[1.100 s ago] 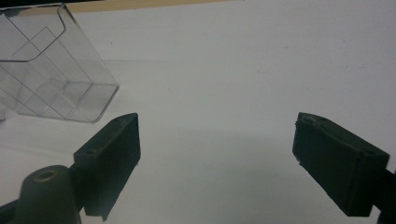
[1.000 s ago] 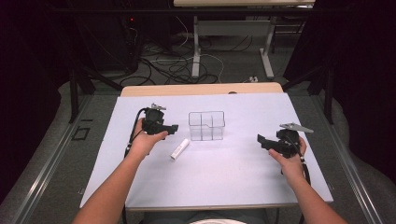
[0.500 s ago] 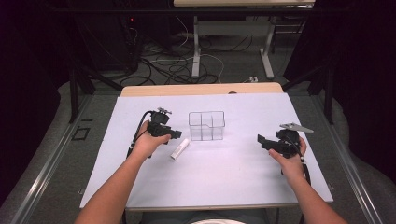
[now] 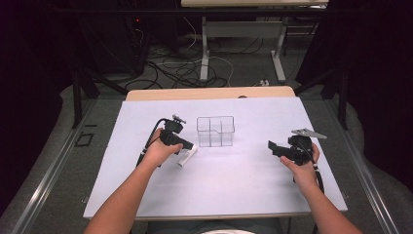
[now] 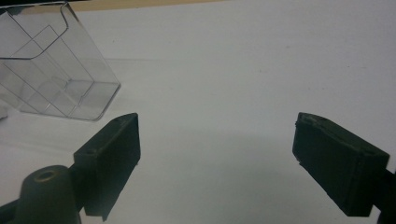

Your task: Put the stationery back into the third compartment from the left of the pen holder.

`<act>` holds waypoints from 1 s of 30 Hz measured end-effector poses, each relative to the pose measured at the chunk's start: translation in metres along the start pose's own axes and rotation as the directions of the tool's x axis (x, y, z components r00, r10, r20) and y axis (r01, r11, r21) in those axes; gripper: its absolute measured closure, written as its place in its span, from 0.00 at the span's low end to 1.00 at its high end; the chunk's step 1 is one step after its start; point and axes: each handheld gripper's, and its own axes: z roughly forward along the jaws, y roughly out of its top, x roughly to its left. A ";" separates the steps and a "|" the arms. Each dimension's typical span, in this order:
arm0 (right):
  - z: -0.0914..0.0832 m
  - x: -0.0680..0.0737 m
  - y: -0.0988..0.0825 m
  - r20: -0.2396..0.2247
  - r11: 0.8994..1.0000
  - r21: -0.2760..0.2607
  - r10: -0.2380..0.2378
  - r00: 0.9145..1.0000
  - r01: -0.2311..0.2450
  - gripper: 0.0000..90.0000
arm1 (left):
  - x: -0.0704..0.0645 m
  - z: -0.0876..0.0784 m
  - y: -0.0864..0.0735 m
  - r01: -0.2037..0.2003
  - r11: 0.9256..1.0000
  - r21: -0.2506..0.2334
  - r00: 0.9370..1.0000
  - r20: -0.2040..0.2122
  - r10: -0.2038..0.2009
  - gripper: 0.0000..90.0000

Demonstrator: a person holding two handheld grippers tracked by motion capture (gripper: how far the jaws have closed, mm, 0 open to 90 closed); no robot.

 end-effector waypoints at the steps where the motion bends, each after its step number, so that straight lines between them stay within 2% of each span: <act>1: 0.000 0.000 0.000 -0.001 1.000 0.000 0.000 1.000 0.000 0.16 | -0.001 0.001 0.000 -0.001 1.000 0.001 1.000 0.003 0.001 0.58; 7: -0.001 0.001 0.000 -0.004 1.000 -0.002 -0.013 1.000 0.013 0.16 | -0.004 0.006 0.002 0.001 1.000 0.015 1.000 0.011 -0.001 0.62; 12: -0.001 0.000 0.000 -0.004 1.000 -0.002 -0.010 1.000 0.010 0.16 | -0.006 0.011 0.003 0.014 0.999 0.049 1.000 0.024 -0.015 0.64; 13: -0.001 0.000 0.000 -0.004 1.000 -0.002 -0.009 1.000 0.009 0.16 | -0.007 0.012 0.003 0.033 0.998 0.050 0.999 0.029 -0.035 0.65; 15: -0.001 0.001 0.000 -0.004 1.000 -0.001 -0.004 1.000 0.004 0.16 | -0.007 0.014 0.003 0.023 0.999 0.048 0.999 0.028 -0.024 0.66; 17: -0.001 0.000 0.000 -0.001 1.000 -0.003 -0.009 1.000 0.009 0.16 | -0.008 0.016 0.003 0.036 0.999 0.040 0.999 0.031 -0.037 0.66; 19: -0.001 0.000 0.000 -0.004 1.000 0.001 -0.007 1.000 0.007 0.16 | -0.007 0.017 0.003 0.036 0.998 0.052 0.999 0.030 -0.037 0.67; 21: -0.001 0.000 0.000 -0.004 1.000 0.002 -0.011 1.000 0.011 0.16 | -0.009 0.020 0.002 0.056 0.997 0.058 0.998 0.031 -0.057 0.67; 22: -0.001 0.000 0.000 -0.004 1.000 0.002 -0.012 1.000 0.012 0.16 | -0.009 0.021 0.003 0.046 0.997 0.059 0.998 0.030 -0.048 0.67; 30: 0.000 0.000 0.000 -0.006 1.000 0.007 -0.012 1.000 0.012 0.16 | -0.012 0.026 0.003 0.063 0.995 0.075 0.998 0.027 -0.065 0.68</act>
